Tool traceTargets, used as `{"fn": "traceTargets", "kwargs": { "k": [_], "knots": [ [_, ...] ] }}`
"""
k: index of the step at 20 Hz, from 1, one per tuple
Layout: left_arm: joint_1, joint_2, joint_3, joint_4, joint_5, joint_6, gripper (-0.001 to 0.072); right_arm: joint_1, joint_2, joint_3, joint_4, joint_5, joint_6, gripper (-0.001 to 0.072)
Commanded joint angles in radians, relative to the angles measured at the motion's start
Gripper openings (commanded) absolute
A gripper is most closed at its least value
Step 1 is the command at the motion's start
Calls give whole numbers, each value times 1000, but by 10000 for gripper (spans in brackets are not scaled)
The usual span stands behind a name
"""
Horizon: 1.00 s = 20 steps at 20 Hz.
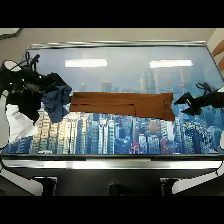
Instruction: Fold the shirts.
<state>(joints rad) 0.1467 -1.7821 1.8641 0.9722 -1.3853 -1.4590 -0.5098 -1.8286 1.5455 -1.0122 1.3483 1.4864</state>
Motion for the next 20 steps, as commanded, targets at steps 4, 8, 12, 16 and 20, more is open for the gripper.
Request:
{"fn": "traceTargets", "kwargs": {
  "k": [4,8,12,16,20],
  "knots": [
    [-61,202,5,-1,-62,3,692,13,-126,3,236,44,18,715],
    [-140,234,5,-2,-66,3,691,120,-126,3,212,-25,47,699],
    [-258,195,4,-1,-24,49,233,192,-77,3,211,-39,62,38],
    [-448,62,-8,-2,111,44,28,246,121,3,151,11,75,36],
    [-603,-110,-8,-78,207,4,28,324,354,3,13,143,158,36]
  ]
}}
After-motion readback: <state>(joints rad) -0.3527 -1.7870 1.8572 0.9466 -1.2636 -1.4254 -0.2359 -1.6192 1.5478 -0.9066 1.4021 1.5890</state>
